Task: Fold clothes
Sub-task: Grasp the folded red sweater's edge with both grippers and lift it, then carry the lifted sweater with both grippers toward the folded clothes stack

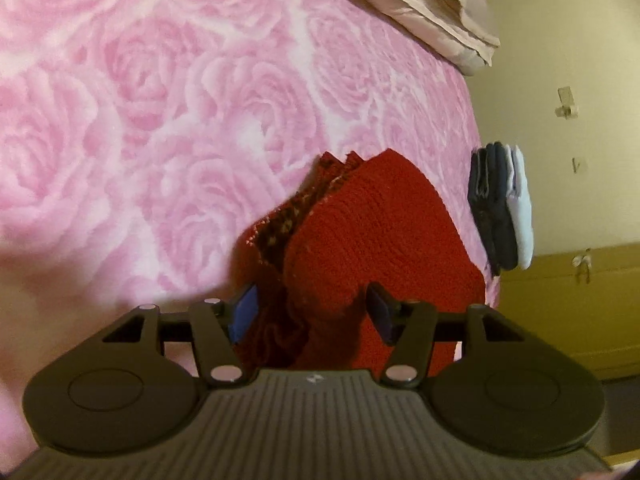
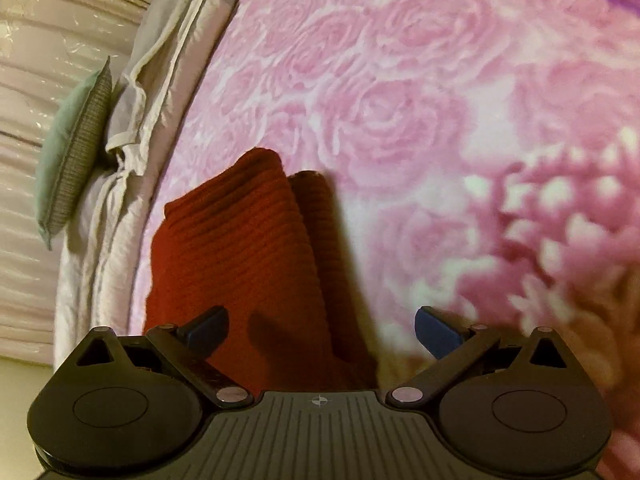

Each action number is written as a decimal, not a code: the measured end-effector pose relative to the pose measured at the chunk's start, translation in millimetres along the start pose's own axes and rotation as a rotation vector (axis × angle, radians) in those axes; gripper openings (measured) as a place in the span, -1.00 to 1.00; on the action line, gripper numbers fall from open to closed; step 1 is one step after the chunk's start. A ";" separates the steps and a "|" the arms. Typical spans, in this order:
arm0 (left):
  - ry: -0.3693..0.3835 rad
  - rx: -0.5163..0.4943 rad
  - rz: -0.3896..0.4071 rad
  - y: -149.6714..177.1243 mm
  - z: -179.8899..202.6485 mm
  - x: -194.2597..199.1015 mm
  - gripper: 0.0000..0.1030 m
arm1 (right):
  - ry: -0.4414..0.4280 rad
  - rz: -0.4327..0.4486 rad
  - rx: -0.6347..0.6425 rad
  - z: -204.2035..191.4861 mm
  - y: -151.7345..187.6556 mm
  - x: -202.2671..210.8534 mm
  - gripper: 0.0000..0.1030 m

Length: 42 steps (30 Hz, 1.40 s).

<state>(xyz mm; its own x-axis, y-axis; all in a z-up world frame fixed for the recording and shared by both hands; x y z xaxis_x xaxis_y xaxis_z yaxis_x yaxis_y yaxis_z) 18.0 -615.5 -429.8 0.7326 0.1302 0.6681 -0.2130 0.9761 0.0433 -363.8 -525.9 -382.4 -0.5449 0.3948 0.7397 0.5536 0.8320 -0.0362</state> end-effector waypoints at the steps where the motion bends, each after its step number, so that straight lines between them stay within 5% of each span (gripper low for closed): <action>1: 0.010 0.008 -0.004 -1.8 -3.0 -3.3 0.19 | -0.006 -0.012 0.006 -0.2 -1.9 -3.7 0.97; 12: 0.089 -0.006 -0.055 -10.8 -12.2 -16.7 0.34 | -0.104 -0.137 0.100 -11.2 -14.7 -32.8 0.97; 16: 0.081 -0.003 -0.073 -12.4 -18.6 -10.1 0.14 | -0.142 -0.168 0.108 -13.2 -14.3 -40.2 0.97; 25: 0.118 -0.018 -0.062 -14.0 -9.8 -28.2 0.33 | -0.181 -0.198 0.108 -7.2 -14.8 -45.7 0.97; 29: 0.109 -0.025 -0.063 -13.4 -14.2 -26.7 0.07 | -0.182 -0.211 0.119 -8.8 -16.5 -46.1 0.97; 35: 0.105 -0.031 -0.077 -19.6 -7.0 -34.7 0.01 | -0.198 -0.246 0.190 -22.4 -20.6 -62.1 0.97; 39: 0.140 -0.031 -0.065 -21.5 -1.1 -47.0 -0.09 | -0.260 -0.243 0.169 -25.0 -22.5 -72.3 0.52; 42: 0.155 -0.007 -0.052 -21.0 -3.9 -48.6 -0.15 | -0.295 -0.247 0.150 -24.0 -24.4 -78.7 0.42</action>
<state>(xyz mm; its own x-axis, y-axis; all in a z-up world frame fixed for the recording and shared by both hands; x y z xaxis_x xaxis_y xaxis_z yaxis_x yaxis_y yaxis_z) -10.6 -641.6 -466.1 0.8337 0.1045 0.5422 -0.1680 0.9834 0.0688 -319.3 -586.6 -423.6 -0.8191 0.2527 0.5151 0.2976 0.9547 0.0050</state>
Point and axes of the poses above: each gripper's, at about its wrist camera, not at the fingertips, and x roughly against the way its jaws point, z to its right, y to its underside, the point moved 6 cm from there along -x, roughly the way its jaws point, and after that the axes turned 11 degrees about -z, right-handed, at the moved point
